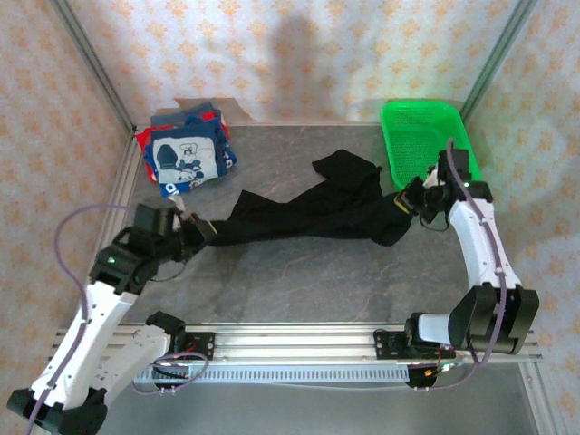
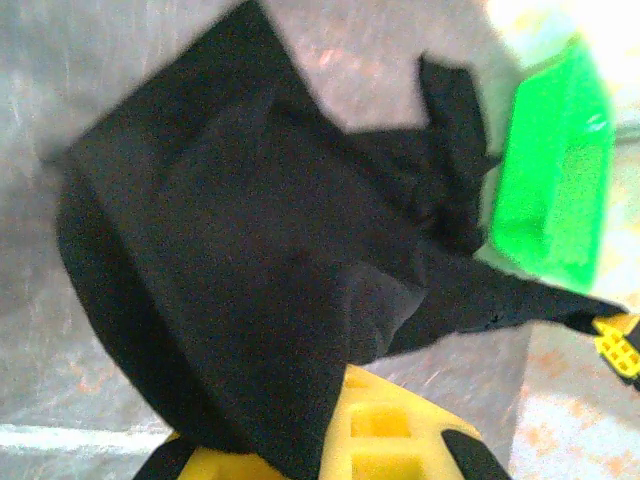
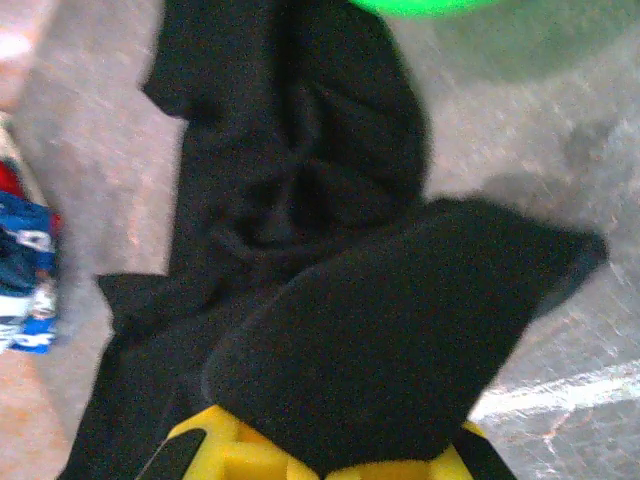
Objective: Fold and stack the t-shirts
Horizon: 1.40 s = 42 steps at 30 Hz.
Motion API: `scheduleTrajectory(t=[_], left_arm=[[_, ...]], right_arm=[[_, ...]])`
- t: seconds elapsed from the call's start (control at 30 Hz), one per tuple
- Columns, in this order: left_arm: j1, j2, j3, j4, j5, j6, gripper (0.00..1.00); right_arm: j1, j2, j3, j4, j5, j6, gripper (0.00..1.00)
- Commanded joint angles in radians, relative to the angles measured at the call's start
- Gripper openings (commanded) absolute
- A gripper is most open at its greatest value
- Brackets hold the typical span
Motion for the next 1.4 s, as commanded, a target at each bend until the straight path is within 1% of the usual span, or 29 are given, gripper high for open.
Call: scheduleTrajectory(t=[0.0,0.2,0.33,0.5,0.6,0.67,0.73,0.8,0.9,1.03,1.13,1.23,1.37], left_arm=[[0.087,0.038,0.132,-0.183,-0.006,0.145,0.0],[0.3,0.101,0.294,-0.245,0.111,0.244,0.0],[0.434,0.116,0.348,-0.257,0.207,0.273,0.0],[0.448,0.135,0.393,-0.229,0.223,0.253,0.0],[0.453,0.159,0.429,-0.193,0.242,0.23,0.0],[0.455,0.189,0.48,-0.177,0.238,0.224,0.0],[0.46,0.235,0.549,-0.147,0.248,0.213,0.0],[0.459,0.29,0.616,-0.105,0.285,0.199,0.0],[0.461,0.386,0.754,-0.082,0.294,0.198,0.0],[0.475,0.511,0.98,-0.109,0.306,0.23,0.0],[0.477,0.562,1.095,-0.146,0.317,0.252,0.0],[0.478,0.526,1.064,-0.162,0.31,0.273,0.0],[0.478,0.406,0.886,-0.183,0.271,0.295,0.0]], right_arm=[[-0.055,-0.025,0.082,-0.089,-0.029,0.005,0.0],[-0.182,-0.033,0.162,-0.106,-0.136,0.04,0.0],[-0.194,-0.039,0.207,-0.125,-0.165,0.067,0.0],[-0.204,-0.071,0.234,-0.103,-0.241,0.158,0.0],[-0.204,-0.089,0.234,-0.031,-0.323,0.263,0.0],[-0.204,-0.1,0.232,0.057,-0.374,0.358,0.0],[-0.204,-0.096,0.229,0.184,-0.427,0.473,0.0],[-0.205,-0.071,0.237,0.284,-0.463,0.554,0.0],[-0.204,-0.01,0.29,0.381,-0.482,0.623,0.0],[-0.205,0.074,0.434,0.413,-0.49,0.649,0.0],[-0.205,0.089,0.484,0.409,-0.501,0.655,0.0],[-0.204,0.042,0.437,0.364,-0.505,0.625,0.0],[-0.204,-0.074,0.319,0.259,-0.475,0.558,0.0]])
